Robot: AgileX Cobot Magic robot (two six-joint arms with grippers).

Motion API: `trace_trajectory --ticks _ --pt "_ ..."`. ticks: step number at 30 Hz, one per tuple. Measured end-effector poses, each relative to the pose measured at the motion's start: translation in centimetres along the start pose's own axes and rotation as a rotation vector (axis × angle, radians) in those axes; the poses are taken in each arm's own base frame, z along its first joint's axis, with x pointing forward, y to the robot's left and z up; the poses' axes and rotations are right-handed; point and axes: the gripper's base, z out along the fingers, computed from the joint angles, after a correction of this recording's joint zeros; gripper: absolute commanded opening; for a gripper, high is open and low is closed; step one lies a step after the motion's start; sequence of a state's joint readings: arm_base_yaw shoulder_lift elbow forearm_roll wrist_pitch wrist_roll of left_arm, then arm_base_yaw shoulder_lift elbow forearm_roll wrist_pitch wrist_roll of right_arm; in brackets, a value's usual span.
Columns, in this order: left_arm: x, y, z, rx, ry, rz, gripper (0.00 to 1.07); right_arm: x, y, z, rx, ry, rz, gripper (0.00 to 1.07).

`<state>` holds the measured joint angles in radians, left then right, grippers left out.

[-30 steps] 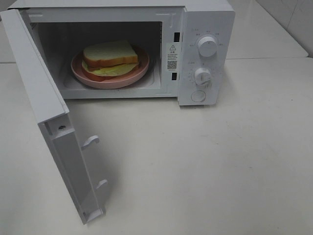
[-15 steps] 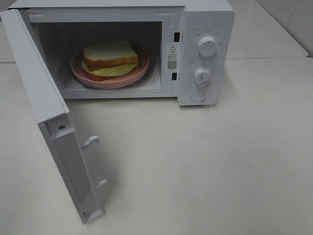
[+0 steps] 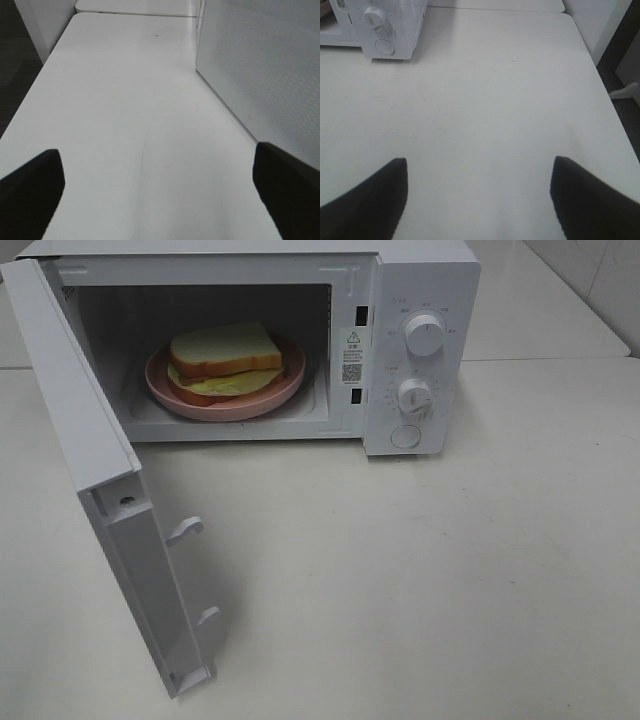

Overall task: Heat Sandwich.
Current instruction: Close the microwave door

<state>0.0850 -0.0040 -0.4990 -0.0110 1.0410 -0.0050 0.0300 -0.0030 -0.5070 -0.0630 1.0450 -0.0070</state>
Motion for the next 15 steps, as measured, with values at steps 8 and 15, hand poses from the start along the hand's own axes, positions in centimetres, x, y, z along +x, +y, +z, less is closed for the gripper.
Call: trace_trajectory --ticks 8,15 --pt "0.0 0.02 0.0 -0.003 0.0 0.002 0.97 0.0 0.0 0.0 0.0 0.0 0.0 0.76" --pt "0.0 0.03 0.0 -0.003 0.0 0.002 0.97 0.0 0.0 0.0 0.0 0.0 0.0 0.76"
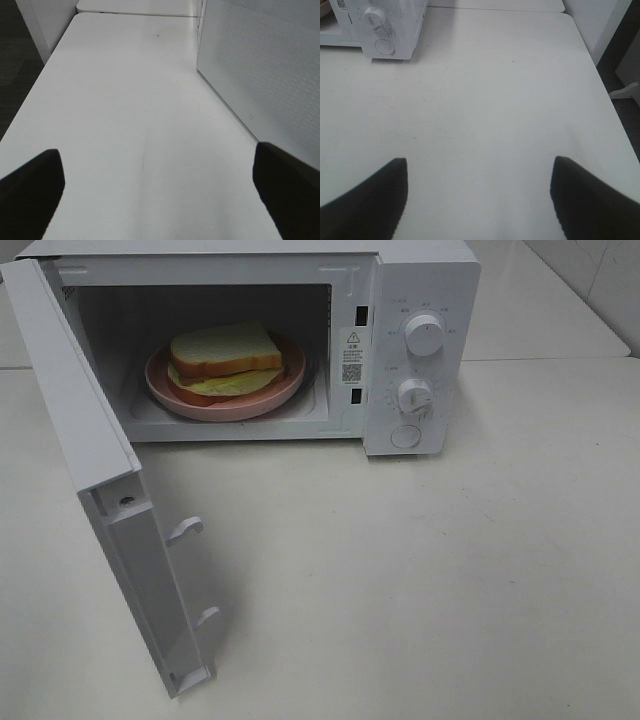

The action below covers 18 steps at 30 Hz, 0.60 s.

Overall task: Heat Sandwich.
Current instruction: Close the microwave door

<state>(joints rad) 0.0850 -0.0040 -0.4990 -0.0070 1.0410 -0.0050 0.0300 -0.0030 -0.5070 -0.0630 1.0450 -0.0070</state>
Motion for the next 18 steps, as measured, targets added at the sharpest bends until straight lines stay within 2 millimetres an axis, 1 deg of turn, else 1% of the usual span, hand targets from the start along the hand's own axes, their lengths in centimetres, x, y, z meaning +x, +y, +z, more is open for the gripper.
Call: trace_trajectory --ticks 4,9,10,12,13,14,15,17,18 --pt "0.0 0.0 0.0 0.004 0.0 0.001 0.97 0.0 0.0 0.0 0.0 0.0 0.0 0.76" --pt "-1.0 0.0 0.2 0.003 0.013 0.001 0.96 0.0 0.0 0.0 0.0 0.0 0.0 0.76" --pt "-1.7 0.0 0.6 -0.003 0.011 0.005 0.92 0.0 0.0 0.0 0.0 0.0 0.0 0.76" --pt "-2.1 0.0 1.1 -0.003 0.014 0.005 0.87 0.0 0.0 0.0 0.0 0.0 0.0 0.76" --pt "-2.1 0.0 1.1 -0.003 0.014 0.005 0.87 0.0 0.0 0.0 0.0 0.0 0.0 0.76" --pt "-2.6 0.0 1.7 -0.004 0.024 0.005 0.84 0.0 0.0 0.0 0.0 0.0 0.0 0.76" --pt "-2.8 0.0 2.0 -0.004 0.029 0.005 0.73 0.0 0.0 0.0 0.0 0.0 0.0 0.76" --pt "-3.3 0.0 2.7 -0.004 0.042 0.005 0.62 0.0 0.0 0.0 0.0 0.0 0.0 0.76" --pt "-3.3 0.0 2.7 -0.004 0.042 0.005 0.62 0.0 0.0 0.0 0.0 0.0 0.0 0.76"
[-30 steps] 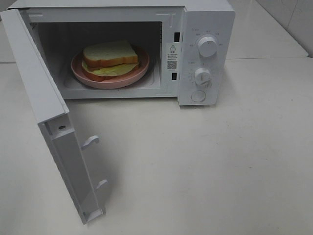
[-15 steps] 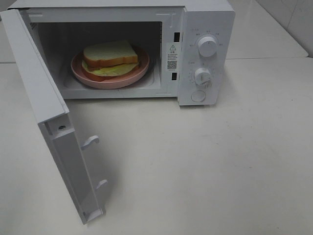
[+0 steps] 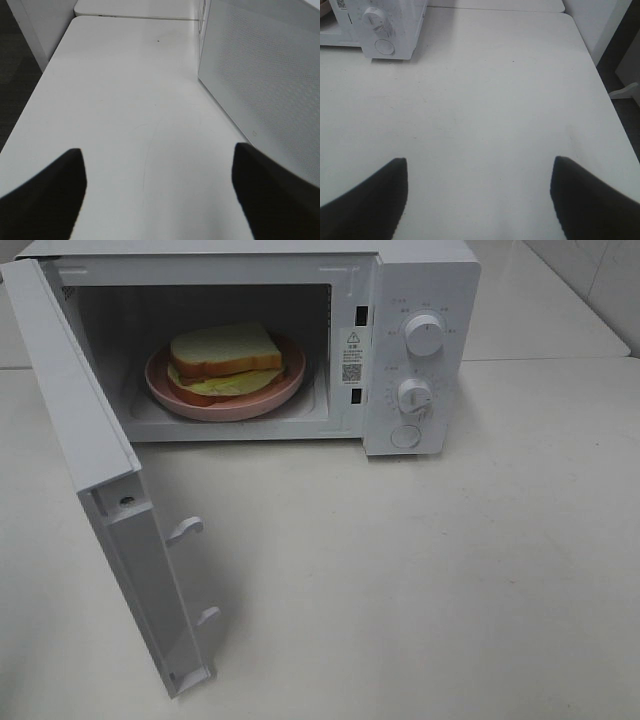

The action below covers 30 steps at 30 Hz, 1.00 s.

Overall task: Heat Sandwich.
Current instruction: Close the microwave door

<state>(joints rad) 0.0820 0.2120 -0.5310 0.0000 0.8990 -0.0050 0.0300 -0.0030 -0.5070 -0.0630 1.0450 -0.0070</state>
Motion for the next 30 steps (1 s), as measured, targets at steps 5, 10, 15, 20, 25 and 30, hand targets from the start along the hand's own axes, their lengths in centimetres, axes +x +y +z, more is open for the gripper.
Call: trace_trajectory --ticks 5,10,15,20,25,30 --pt "-1.1 0.0 1.7 0.0 0.027 0.0 0.34 0.0 0.0 0.0 0.0 0.0 0.0 0.76" --pt "-2.3 0.0 4.5 0.0 -0.001 0.0 0.0 0.0 0.0 0.0 0.0 0.0 0.0 0.76" --pt "-1.7 0.0 6.7 0.0 -0.034 0.0 0.0 0.0 0.0 0.0 0.0 0.0 0.0 0.76" --pt "-0.8 0.0 9.1 0.001 -0.101 0.0 0.0 0.0 0.0 0.0 0.0 0.0 0.0 0.76" --pt "-0.3 0.0 11.2 0.001 -0.195 0.0 0.0 0.0 0.0 0.0 0.0 0.0 0.0 0.76" --pt "0.5 0.0 13.3 0.001 -0.248 0.0 0.0 0.0 0.0 0.0 0.0 0.0 0.0 0.76"
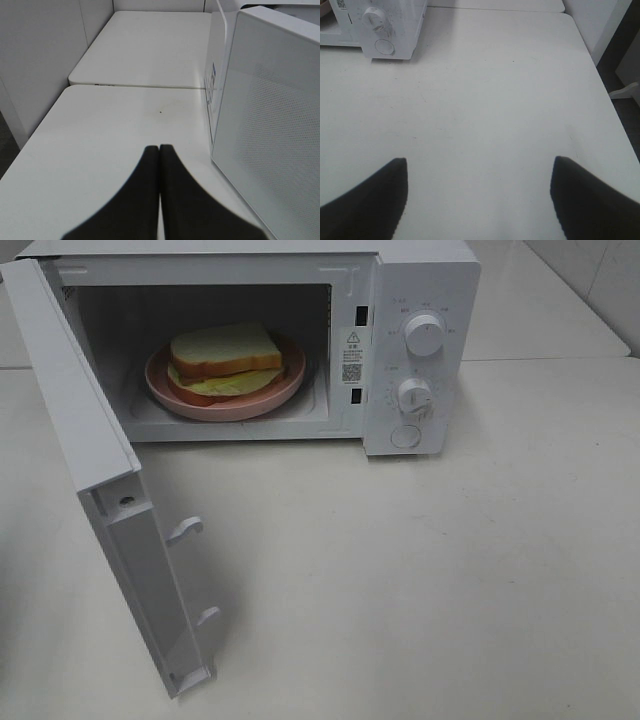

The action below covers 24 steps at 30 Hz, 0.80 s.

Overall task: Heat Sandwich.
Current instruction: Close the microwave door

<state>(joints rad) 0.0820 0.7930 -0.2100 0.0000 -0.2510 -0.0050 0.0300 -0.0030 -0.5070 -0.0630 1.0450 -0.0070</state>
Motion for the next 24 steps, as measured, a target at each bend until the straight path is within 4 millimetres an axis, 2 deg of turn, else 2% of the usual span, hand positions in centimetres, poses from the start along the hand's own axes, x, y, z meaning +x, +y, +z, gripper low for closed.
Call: trace_trajectory --ticks 3,10,17,24 --pt "0.5 -0.2 1.4 0.019 -0.037 0.045 0.0 0.0 0.0 0.0 0.0 0.0 0.0 0.76" --pt "1.2 -1.0 3.3 0.107 -0.059 0.16 0.0 0.0 0.0 0.0 0.0 0.0 0.0 0.76" --pt "2.2 -1.9 5.7 0.213 -0.045 0.121 0.0 0.0 0.0 0.0 0.0 0.0 0.0 0.76" --pt "3.0 -3.0 6.6 0.33 -0.061 0.119 0.0 0.0 0.0 0.0 0.0 0.0 0.0 0.76"
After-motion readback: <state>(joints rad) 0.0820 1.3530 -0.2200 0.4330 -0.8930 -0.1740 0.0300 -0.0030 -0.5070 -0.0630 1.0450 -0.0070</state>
